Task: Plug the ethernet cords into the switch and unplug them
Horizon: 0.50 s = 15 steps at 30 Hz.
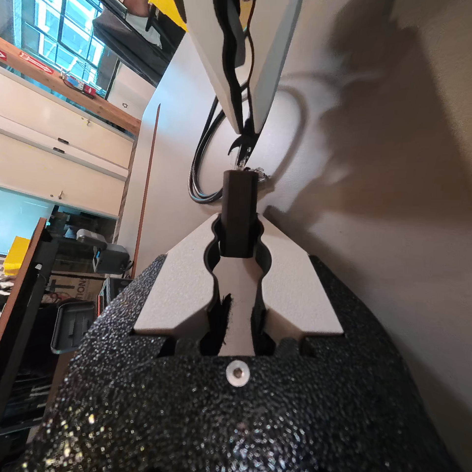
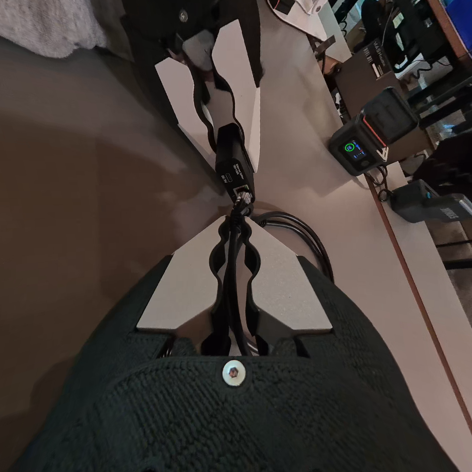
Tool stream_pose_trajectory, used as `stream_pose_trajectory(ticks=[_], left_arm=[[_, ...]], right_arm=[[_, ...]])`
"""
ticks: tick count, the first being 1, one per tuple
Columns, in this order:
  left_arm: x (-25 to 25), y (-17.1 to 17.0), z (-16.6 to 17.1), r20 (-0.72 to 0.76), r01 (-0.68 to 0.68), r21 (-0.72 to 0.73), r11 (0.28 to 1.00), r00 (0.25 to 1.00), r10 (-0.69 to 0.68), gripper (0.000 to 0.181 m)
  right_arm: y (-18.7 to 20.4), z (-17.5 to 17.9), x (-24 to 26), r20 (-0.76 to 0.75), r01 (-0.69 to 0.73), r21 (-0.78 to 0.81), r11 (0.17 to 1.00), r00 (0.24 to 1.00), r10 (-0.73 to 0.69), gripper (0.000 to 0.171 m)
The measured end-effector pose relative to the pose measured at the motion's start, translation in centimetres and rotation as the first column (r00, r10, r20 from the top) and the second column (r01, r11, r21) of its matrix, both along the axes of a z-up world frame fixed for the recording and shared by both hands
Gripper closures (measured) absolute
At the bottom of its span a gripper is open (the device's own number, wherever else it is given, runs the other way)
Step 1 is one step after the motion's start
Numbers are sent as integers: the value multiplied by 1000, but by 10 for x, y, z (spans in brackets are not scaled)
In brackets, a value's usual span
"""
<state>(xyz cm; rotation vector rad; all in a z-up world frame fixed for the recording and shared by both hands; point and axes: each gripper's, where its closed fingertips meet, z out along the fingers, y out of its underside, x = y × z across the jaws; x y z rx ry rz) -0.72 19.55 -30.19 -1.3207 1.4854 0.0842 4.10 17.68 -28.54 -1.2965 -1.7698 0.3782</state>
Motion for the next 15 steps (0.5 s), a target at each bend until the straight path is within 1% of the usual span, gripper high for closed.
stream_pose_trajectory(ticks=[5, 15], left_arm=[[1, -4, 1, 24, 23, -33, 999, 999, -22, 159], [3, -9, 2, 71, 54, -103, 993, 996, -47, 160]], right_arm=[[-4, -1, -5, 26, -62, 15, 998, 998, 62, 164], [-8, 6, -12, -1, -140, -103, 985, 990, 141, 165]])
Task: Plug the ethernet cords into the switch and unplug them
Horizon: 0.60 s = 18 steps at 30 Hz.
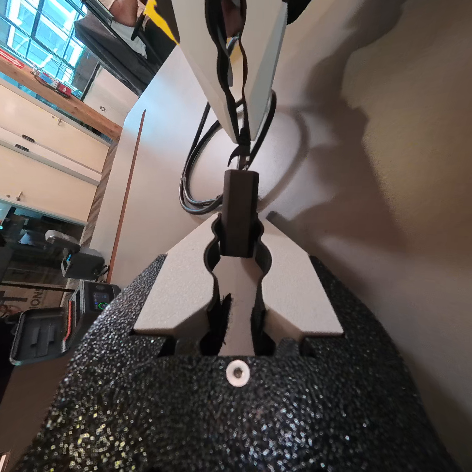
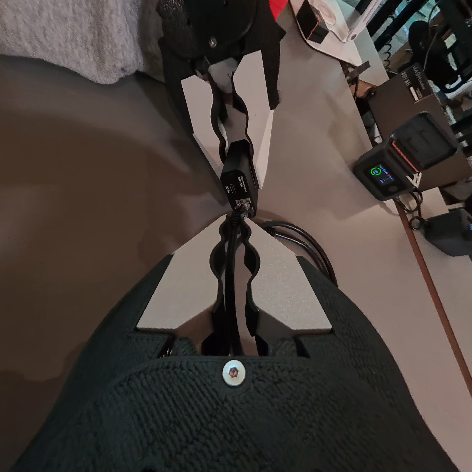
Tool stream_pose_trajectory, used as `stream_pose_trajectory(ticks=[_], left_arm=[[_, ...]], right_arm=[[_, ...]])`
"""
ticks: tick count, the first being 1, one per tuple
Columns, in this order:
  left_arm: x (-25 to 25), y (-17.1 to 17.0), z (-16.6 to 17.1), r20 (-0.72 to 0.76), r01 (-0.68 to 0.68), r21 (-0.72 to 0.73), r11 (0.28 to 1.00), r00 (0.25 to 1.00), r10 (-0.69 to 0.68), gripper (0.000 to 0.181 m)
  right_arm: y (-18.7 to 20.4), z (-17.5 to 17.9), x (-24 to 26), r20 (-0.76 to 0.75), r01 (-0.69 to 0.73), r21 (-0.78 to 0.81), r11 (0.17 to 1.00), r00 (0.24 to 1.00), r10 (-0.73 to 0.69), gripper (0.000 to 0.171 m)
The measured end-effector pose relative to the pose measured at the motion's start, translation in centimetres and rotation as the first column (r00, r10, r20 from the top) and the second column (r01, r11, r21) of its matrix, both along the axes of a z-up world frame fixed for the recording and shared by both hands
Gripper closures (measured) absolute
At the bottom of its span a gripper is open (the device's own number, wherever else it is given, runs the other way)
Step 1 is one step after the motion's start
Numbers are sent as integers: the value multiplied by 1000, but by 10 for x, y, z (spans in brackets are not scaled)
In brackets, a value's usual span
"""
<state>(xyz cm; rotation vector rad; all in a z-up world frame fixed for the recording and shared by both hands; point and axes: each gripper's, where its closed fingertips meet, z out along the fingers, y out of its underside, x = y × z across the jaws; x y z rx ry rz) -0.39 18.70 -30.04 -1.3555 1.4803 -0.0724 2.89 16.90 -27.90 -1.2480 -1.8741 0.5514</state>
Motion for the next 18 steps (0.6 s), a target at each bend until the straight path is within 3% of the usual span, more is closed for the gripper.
stream_pose_trajectory(ticks=[7, 11, 15, 18], left_arm=[[2, -1, 0, 32, 5, -43, 999, 999, -3, 160], [4, 0, -1, 44, 12, -58, 998, 999, -9, 160], [11, -3, -1, 64, 40, -74, 996, 997, -36, 160], [11, -3, 0, 69, 37, -69, 997, 997, -32, 160]], right_arm=[[5, -9, -3, 31, -23, -48, 999, 999, 24, 165], [-1, -5, -11, -71, -70, -132, 989, 996, 61, 171], [-6, -37, -17, 64, -91, -108, 990, 993, 99, 171], [-5, -29, -17, 16, -78, -142, 987, 997, 81, 171]])
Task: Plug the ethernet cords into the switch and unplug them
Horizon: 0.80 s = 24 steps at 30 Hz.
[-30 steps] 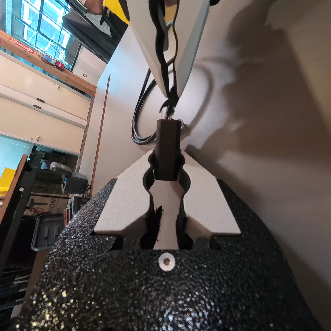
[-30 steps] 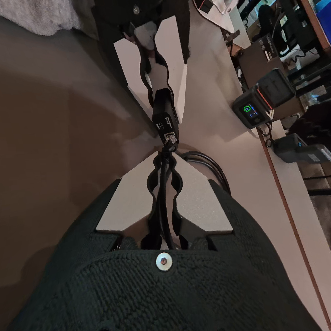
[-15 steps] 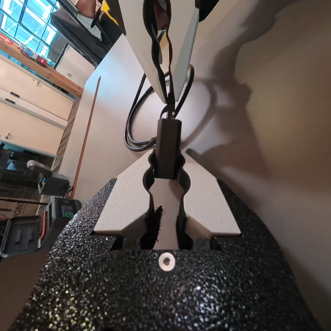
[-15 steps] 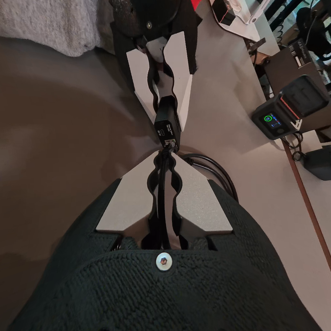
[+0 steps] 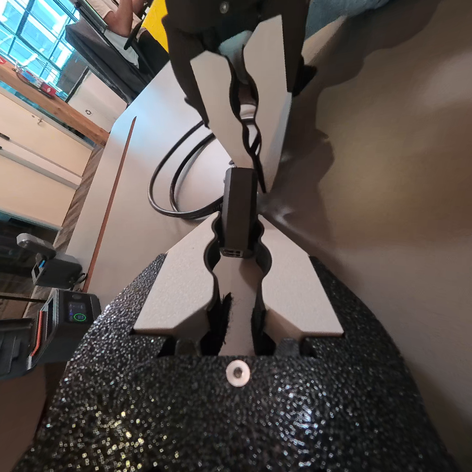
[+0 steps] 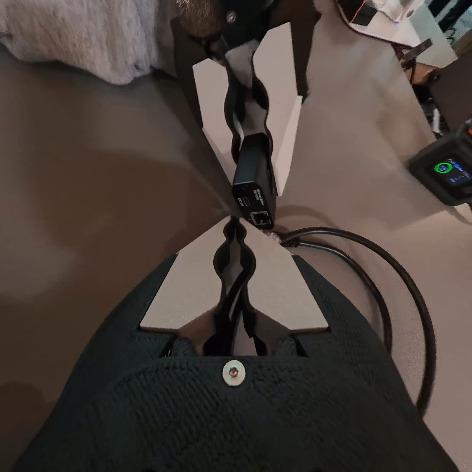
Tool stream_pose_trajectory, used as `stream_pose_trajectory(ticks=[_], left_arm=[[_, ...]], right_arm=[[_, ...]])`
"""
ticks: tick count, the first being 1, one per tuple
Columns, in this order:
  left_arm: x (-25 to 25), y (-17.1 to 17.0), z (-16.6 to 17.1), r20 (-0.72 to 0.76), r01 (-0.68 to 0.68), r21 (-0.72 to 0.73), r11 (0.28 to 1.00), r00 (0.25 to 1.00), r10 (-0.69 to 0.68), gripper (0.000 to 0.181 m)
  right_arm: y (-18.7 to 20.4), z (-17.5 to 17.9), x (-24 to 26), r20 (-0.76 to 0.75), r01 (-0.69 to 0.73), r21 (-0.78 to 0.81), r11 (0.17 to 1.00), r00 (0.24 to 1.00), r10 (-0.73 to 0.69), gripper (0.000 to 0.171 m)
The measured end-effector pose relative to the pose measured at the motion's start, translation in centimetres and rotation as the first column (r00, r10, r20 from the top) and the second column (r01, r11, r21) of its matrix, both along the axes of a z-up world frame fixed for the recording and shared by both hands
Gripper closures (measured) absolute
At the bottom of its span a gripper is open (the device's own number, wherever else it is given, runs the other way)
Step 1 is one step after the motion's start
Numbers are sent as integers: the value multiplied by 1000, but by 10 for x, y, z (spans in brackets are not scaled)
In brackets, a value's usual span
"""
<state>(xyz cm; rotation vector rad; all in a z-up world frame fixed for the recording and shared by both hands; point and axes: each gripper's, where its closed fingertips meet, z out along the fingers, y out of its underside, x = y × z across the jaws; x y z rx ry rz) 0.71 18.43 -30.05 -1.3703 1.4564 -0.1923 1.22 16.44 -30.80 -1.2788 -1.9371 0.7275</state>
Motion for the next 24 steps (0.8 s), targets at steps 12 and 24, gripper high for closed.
stream_pose_trajectory(ticks=[12, 24], left_arm=[[-1, 1, 0, 2, -6, 8, 1000, 1000, 6, 160], [-9, 6, -4, -103, -44, 136, 990, 993, 58, 160]], right_arm=[[29, -5, 27, 43, 210, 115, 971, 976, -216, 154], [24, -2, 23, 67, 219, 73, 973, 972, -224, 160]])
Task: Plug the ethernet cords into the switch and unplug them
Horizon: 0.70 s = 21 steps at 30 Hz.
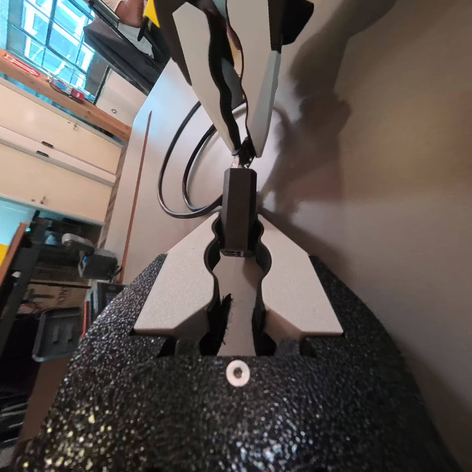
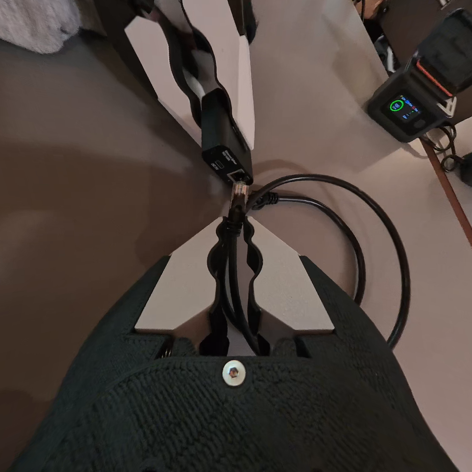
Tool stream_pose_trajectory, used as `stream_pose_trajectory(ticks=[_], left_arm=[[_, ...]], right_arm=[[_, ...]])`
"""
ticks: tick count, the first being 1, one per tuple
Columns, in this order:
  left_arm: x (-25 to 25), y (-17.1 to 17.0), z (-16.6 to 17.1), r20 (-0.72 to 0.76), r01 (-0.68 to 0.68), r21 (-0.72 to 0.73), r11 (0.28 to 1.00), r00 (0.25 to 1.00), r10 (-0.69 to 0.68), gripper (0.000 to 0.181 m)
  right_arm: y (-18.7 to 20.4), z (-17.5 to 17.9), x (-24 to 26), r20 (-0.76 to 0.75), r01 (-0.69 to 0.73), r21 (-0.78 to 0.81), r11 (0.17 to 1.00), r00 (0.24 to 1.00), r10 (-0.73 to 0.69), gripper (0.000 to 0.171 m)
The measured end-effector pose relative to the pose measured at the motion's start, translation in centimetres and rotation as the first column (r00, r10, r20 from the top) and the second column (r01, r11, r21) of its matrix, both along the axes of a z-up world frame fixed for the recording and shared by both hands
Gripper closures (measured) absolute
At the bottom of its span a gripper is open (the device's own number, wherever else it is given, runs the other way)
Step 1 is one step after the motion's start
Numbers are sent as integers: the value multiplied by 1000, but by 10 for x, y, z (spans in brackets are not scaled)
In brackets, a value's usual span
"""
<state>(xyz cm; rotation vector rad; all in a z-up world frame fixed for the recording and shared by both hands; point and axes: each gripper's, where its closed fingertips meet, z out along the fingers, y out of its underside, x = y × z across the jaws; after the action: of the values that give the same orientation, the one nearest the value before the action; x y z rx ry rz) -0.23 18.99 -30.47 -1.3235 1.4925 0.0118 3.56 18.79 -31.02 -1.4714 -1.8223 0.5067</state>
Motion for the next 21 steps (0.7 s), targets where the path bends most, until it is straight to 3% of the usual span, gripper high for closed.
stream_pose_trajectory(ticks=[8, 11, 21], left_arm=[[-8, -7, -3, -113, -100, 81, 992, 988, 109, 160], [-5, -16, 2, -111, -78, 139, 987, 989, 94, 160], [-8, -32, -3, -26, -36, 35, 999, 999, 36, 160]], right_arm=[[-9, -4, 2, 42, -38, 23, 999, 998, 37, 159], [-21, -2, -1, 47, -76, -47, 996, 996, 78, 160], [-35, -1, -9, 130, -47, -343, 938, 987, 97, 161]])
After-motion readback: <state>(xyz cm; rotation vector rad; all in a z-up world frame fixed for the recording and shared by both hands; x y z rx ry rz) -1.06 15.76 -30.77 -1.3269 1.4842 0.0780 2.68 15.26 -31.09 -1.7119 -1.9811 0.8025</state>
